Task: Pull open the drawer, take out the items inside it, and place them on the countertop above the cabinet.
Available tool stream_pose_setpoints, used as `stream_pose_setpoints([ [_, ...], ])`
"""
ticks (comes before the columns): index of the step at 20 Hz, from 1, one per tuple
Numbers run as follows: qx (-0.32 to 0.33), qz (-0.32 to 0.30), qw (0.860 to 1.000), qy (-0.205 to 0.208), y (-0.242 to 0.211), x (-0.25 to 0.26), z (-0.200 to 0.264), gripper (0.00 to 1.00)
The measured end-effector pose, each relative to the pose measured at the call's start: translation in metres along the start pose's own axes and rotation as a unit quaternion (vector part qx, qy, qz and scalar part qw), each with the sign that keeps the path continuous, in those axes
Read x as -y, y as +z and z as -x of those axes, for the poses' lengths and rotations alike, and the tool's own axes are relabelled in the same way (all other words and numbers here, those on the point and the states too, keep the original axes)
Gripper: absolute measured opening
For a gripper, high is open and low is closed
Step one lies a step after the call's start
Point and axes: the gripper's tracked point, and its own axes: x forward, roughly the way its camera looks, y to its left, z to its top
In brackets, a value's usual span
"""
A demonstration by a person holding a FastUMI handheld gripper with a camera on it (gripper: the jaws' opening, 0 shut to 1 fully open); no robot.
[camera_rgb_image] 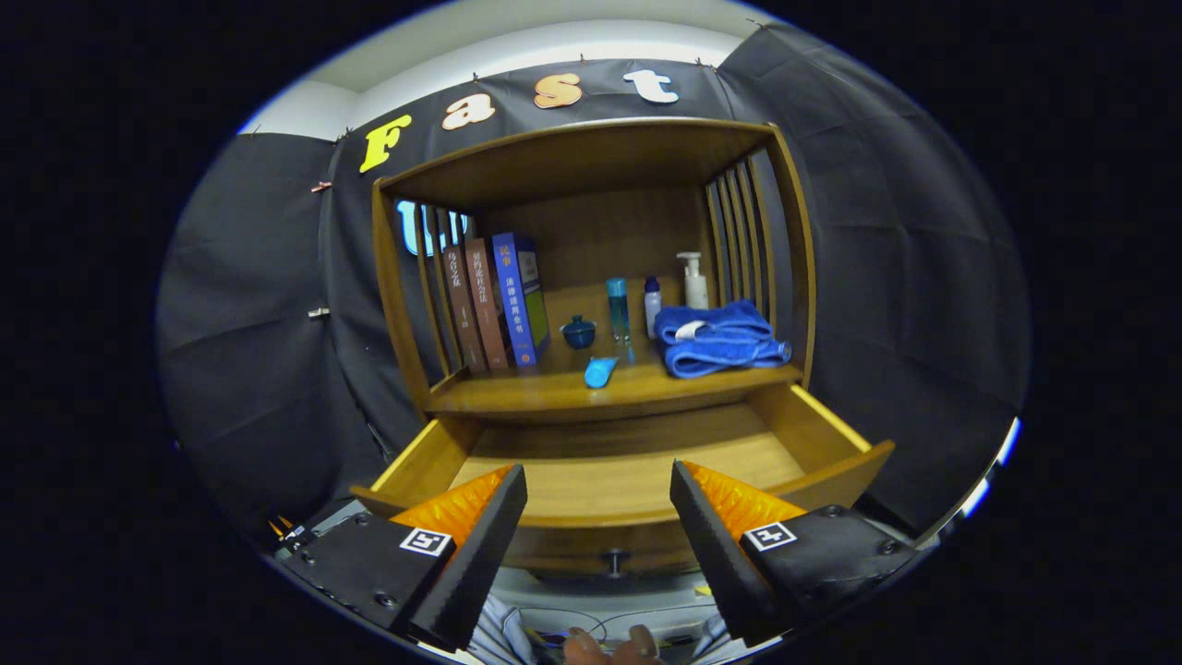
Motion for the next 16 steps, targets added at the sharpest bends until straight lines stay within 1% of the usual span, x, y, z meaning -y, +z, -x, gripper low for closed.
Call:
stream_pose_setpoints([
  [2, -0.004, -0.008, 1.000, -0.004, -0.024, 0.007, 0.001, 0.99],
  [4, 0.006, -0.008, 1.000, -0.010, -0.033, 0.011, -0.004, 0.99],
  [8, 0.007, 0.024, 1.000, -0.014, -0.054, 0.014, -0.011, 0.99],
  [12, 0.001, 0.023, 0.999, -0.023, -0.062, 0.020, -0.020, 0.99],
  [14, -0.015, 0.020, 0.999, -0.025, -0.068, 0.024, -0.028, 0.99],
  [16, -0.012, 0.024, 0.999, -0.026, -0.066, 0.024, -0.027, 0.99],
])
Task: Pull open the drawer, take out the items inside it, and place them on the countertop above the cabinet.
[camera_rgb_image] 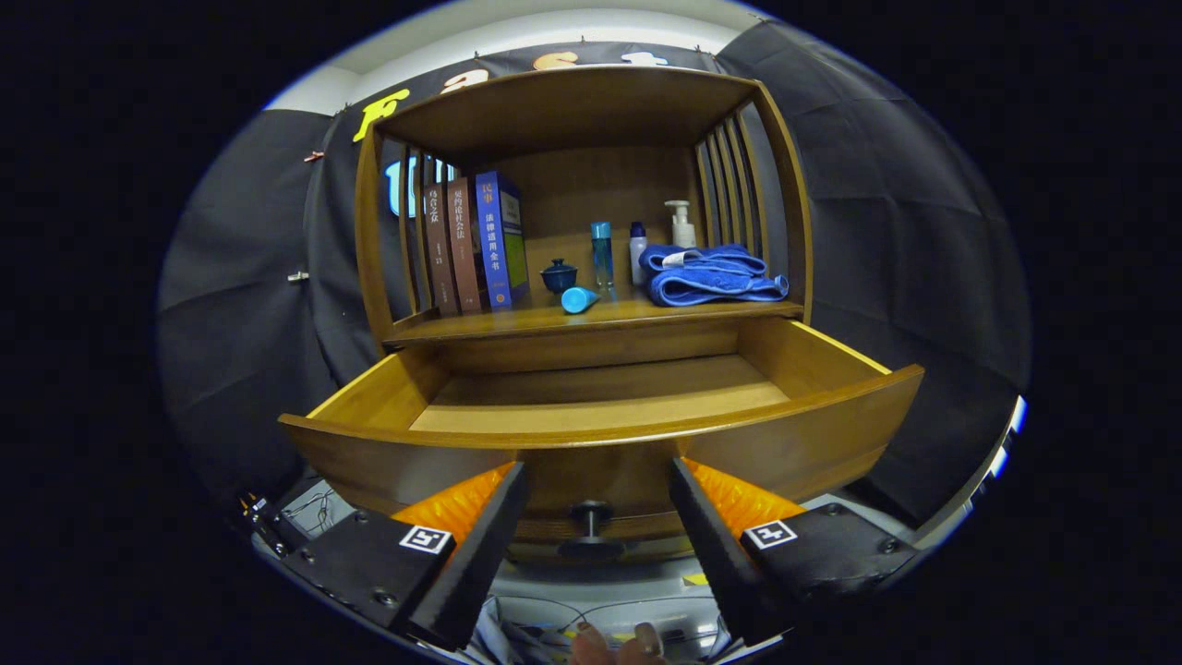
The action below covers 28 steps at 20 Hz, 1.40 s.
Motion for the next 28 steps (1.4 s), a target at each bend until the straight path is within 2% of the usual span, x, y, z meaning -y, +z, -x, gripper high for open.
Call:
stream_pose_setpoints([
  [7, -0.011, -0.037, 0.999, 0.005, 0.008, -0.006, -0.042, 0.99],
  [15, -0.028, -0.043, 0.999, 0.004, 0.008, -0.011, -0.098, 0.99],
  [28, -0.022, -0.047, 0.999, 0.005, 0.014, -0.007, -0.142, 0.99],
])
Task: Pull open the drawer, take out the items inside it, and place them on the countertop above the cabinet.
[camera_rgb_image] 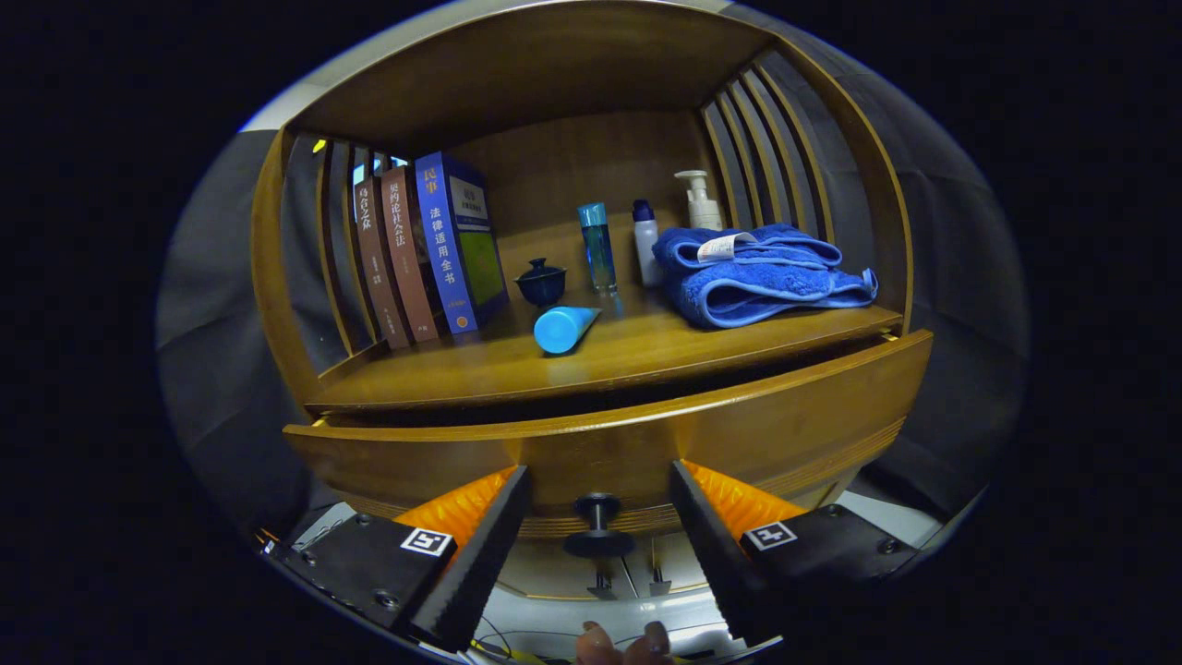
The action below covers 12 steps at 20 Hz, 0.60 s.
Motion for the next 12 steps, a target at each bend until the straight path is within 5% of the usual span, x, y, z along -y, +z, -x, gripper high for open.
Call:
stream_pose_setpoints([
  [12, -0.004, -0.004, 1.000, -0.003, 0.004, 0.002, -0.017, 0.99],
])
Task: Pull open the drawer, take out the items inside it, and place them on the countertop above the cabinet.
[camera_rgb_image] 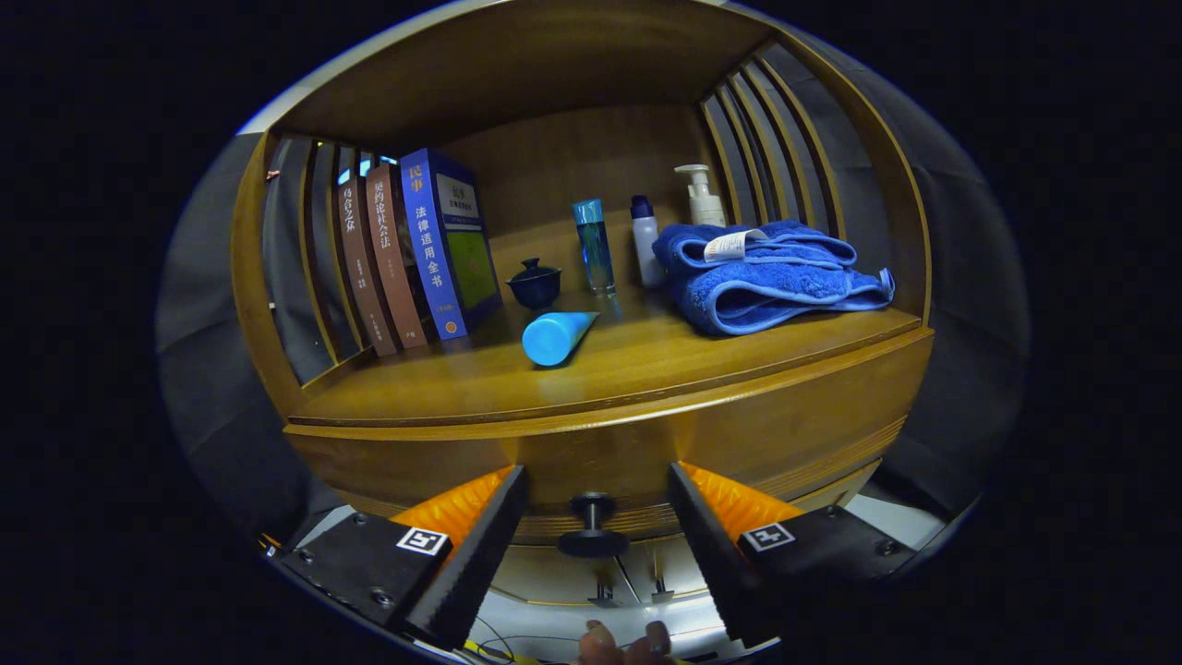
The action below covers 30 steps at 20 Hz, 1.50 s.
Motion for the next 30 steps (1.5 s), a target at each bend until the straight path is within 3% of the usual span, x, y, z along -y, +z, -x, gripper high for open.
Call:
stream_pose_setpoints([
  [6, -0.004, -0.012, 1.000, 0.002, 0.010, 0.002, 0.011, 0.99],
  [14, 0.067, 0.017, 0.997, 0.028, 0.099, -0.014, 0.087, 0.98],
  [21, 0.145, 0.042, 0.987, 0.058, 0.188, -0.047, 0.165, 0.98],
  [30, 0.166, 0.052, 0.982, 0.071, 0.226, -0.068, 0.231, 0.98],
])
